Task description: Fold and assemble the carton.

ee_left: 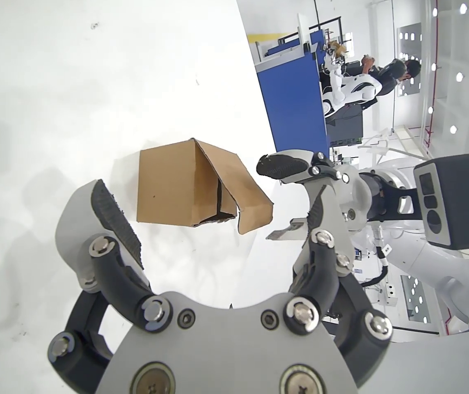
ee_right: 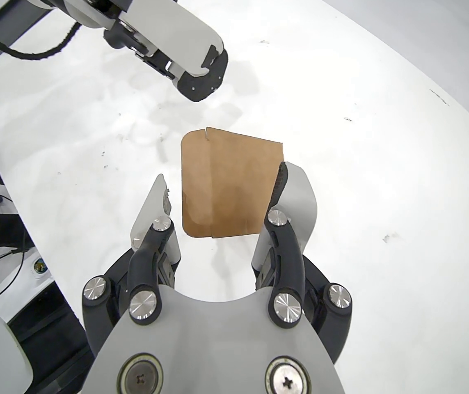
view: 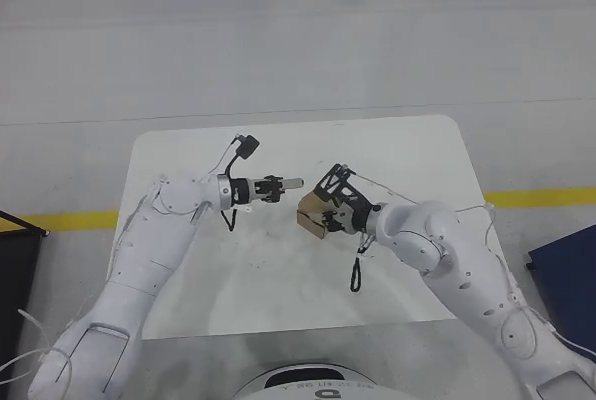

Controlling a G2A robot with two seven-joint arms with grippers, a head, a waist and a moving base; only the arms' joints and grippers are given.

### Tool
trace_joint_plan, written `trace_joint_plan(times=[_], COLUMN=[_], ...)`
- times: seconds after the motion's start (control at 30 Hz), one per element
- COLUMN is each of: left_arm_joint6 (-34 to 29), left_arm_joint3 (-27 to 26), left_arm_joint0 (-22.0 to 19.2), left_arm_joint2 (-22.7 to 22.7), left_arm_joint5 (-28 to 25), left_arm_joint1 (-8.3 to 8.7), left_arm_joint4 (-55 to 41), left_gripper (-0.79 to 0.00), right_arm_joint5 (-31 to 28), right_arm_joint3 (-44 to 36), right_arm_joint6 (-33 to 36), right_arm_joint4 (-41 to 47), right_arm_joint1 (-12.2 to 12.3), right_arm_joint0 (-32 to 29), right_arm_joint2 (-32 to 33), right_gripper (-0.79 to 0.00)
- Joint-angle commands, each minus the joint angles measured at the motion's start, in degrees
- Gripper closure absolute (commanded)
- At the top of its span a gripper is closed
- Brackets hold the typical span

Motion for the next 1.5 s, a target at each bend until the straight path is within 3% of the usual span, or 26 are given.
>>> trace_joint_plan(times=[0.0,0.33,0.5,0.67,0.73,0.77,0.8,0.9,1.1,1.47], left_arm_joint6=[-0.07,0.22,0.54,0.8,1.03,1.1,1.16,1.54,2.69,3.06], left_arm_joint3=[-0.28,-0.52,-0.79,-1.13,-1.29,-1.38,-1.45,-1.1,4.65,17.37], left_arm_joint0=[0.15,0.61,0.8,1.02,1.15,1.22,1.29,1.78,0.34,-7.59], left_arm_joint2=[-0.02,-0.26,-0.25,-0.35,-0.44,-0.44,-0.46,-0.52,1.34,10.82], left_arm_joint5=[0.15,-0.28,-0.29,-0.34,-0.27,-0.27,-0.3,-1.45,-7.45,-11.83], left_arm_joint1=[0.1,0.58,0.77,1.0,1.09,1.13,1.17,1.11,0.06,-4.29], left_arm_joint4=[-0.14,-0.47,-0.58,-0.65,-0.7,-0.69,-0.79,-3.25,-9.86,-14.91], left_gripper=[-0.785,-0.785,-0.785,-0.785,-0.785,-0.785,-0.785,-0.785,-0.785,-0.785], right_arm_joint5=[0.63,4.94,5.7,8.03,8.12,7.74,7.46,6.83,5.7,5.21], right_arm_joint3=[0.29,0.83,1.19,1.84,1.81,1.65,1.59,1.38,1.6,2.72], right_arm_joint6=[0.53,2.94,3.9,4.35,4.26,4.19,4.23,4.08,4.13,5.23], right_arm_joint4=[-0.93,-9.03,-11.19,-17.1,-17.13,-16.18,-15.56,-14.44,-14.01,-15.02], right_arm_joint1=[-0.19,-1.21,-1.77,-2.39,-2.69,-2.82,-2.89,-3.0,-3.15,-3.71], right_arm_joint0=[0.58,2.65,3.73,4.76,4.82,4.89,4.96,4.77,4.37,4.76], right_arm_joint2=[-0.59,-4.04,-5.28,-7.03,-7.65,-7.61,-7.39,-6.75,-5.93,-5.44], right_gripper=[-0.48,-0.354,-0.206,-0.111,-0.182,-0.296,-0.514,-0.616,-0.656,-0.517])
